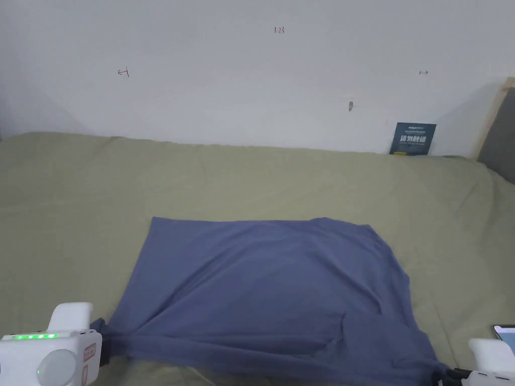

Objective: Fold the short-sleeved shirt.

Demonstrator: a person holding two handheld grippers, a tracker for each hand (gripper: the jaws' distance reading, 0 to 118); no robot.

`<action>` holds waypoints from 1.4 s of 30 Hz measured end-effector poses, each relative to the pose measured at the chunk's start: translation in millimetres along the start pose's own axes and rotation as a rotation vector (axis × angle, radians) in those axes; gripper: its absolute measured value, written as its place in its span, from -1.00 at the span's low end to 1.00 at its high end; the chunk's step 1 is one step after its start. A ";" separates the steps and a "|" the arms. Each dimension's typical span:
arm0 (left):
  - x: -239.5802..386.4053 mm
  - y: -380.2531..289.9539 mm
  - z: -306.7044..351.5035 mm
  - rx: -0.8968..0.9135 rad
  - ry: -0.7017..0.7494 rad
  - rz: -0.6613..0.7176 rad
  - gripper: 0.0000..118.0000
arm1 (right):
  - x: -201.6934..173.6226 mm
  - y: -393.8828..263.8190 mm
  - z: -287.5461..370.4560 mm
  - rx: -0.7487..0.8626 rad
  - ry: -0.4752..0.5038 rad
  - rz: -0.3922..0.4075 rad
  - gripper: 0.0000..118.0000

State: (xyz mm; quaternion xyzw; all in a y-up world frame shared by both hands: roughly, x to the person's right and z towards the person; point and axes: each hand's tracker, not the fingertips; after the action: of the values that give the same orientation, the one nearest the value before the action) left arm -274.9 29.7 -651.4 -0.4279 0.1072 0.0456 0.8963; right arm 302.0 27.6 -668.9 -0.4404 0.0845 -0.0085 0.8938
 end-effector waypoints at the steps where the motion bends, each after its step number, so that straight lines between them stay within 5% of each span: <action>1: 1.4 -5.7 3.9 -0.004 0.001 -0.008 -0.97 | 2.0 -4.9 2.5 -0.001 0.005 -0.007 -0.96; 22: -15.5 -46.4 14.9 -0.054 -0.058 0.076 -0.96 | 15.8 -42.9 -0.9 -0.080 0.014 -0.078 -0.89; 23: -15.0 -46.7 15.3 -0.056 -0.059 0.070 -0.86 | 12.4 -43.3 -2.6 -0.075 0.012 -0.079 -0.71; 24: -14.9 -46.9 16.0 -0.058 -0.071 0.065 -0.56 | 12.1 -43.5 -2.4 -0.065 0.014 -0.088 -0.26; 25: -14.2 -47.7 17.4 -0.058 -0.082 0.062 0.17 | 12.3 -43.2 -2.1 -0.064 0.015 -0.095 0.64; 27: -13.9 -47.2 20.7 -0.071 -0.081 0.049 0.35 | 13.8 -43.1 0.3 -0.084 0.011 -0.108 0.83; 29: -16.5 -48.6 21.3 -0.113 -0.073 0.047 0.92 | 13.7 -45.2 4.1 -0.090 0.010 -0.090 0.99; 36: -24.3 -52.9 56.7 -0.065 -0.035 0.054 0.93 | 8.3 -41.7 40.8 -0.034 -0.024 -0.118 0.94; 37: -27.1 -54.5 61.8 -0.037 -0.071 0.078 0.60 | 6.7 -42.7 44.3 -0.021 -0.023 -0.130 0.78; 38: -28.7 -55.0 65.0 -0.049 -0.099 0.089 -0.05 | 5.0 -43.8 47.9 -0.002 -0.019 -0.134 0.40; 39: -28.8 -55.9 67.0 -0.056 -0.092 0.095 -0.85 | 9.8 -47.2 49.2 0.029 -0.109 -0.236 -0.22; 40: -27.6 -57.9 67.2 -0.050 -0.076 0.095 -0.95 | 7.8 -47.4 50.7 0.045 -0.135 -0.229 -0.99; 42: -27.7 -60.2 64.3 -0.059 -0.046 0.071 -0.95 | 4.9 -47.9 51.6 0.091 -0.202 -0.220 -0.99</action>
State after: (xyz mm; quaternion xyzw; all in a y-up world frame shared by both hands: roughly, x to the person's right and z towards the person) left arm -281.6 42.1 -560.0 -0.4488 0.1004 0.0903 0.8834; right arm 317.8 38.4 -601.0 -0.4048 -0.0550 -0.0656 0.9104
